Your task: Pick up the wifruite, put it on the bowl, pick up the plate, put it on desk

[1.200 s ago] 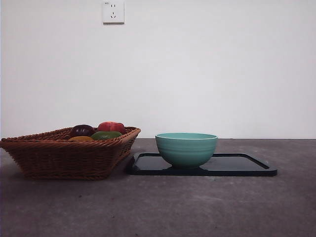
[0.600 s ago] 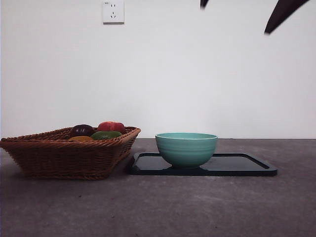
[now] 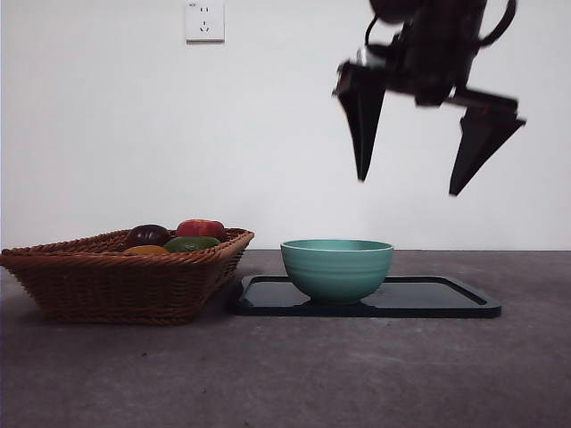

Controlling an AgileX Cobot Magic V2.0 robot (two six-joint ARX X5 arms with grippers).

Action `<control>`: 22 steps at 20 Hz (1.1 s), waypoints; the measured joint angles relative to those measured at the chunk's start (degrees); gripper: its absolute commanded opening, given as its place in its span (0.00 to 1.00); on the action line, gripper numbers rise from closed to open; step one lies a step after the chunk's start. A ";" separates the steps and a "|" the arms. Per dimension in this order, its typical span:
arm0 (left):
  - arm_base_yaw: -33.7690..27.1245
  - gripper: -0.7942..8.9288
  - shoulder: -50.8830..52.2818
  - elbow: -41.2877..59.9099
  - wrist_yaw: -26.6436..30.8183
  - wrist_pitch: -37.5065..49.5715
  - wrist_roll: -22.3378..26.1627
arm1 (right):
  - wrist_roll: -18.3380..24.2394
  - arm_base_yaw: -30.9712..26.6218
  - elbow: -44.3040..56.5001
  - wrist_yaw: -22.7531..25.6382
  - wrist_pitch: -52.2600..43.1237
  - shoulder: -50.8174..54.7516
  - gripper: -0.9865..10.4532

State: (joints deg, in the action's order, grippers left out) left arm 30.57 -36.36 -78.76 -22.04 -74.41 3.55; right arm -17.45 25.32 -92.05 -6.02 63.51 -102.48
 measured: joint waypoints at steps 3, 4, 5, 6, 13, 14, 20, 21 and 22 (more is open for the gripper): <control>0.09 0.66 0.00 0.00 0.00 0.00 0.00 | 1.16 -1.14 -1.64 -0.04 -2.05 -4.76 0.60; 0.24 0.66 0.02 0.00 0.00 -0.02 0.00 | 1.20 -1.40 -1.66 -0.04 -2.95 -6.16 0.60; 0.39 0.66 0.02 0.00 -0.02 -0.07 0.02 | 1.20 -1.64 -1.66 -0.04 -3.96 -7.50 0.60; 0.46 0.66 0.02 0.00 -0.02 -0.13 0.02 | 1.20 -1.75 -1.68 -0.02 -4.79 -8.46 0.60; 0.70 0.66 0.04 0.00 0.00 -1.14 0.33 | 1.16 -1.77 -1.68 -0.24 -9.35 -13.49 0.43; 0.70 0.66 0.07 0.00 0.00 -1.31 0.42 | 1.16 -1.77 -1.68 -0.24 -9.46 -13.84 0.38; 0.70 0.66 0.04 0.00 0.00 -1.33 0.46 | 1.16 -1.75 -1.68 -0.22 -10.60 -14.05 0.10; 0.70 0.66 0.04 0.00 0.00 -1.36 0.46 | 1.18 -1.75 -1.68 -0.17 -10.56 -14.05 0.10; 0.70 0.66 0.07 0.00 0.00 -1.33 0.46 | 1.18 -1.77 -1.68 -0.11 -10.58 -14.05 0.10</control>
State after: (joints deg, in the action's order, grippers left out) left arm 31.27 -36.29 -78.76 -22.04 -75.75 4.01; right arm -16.27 23.55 -93.73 -6.13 52.93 -116.53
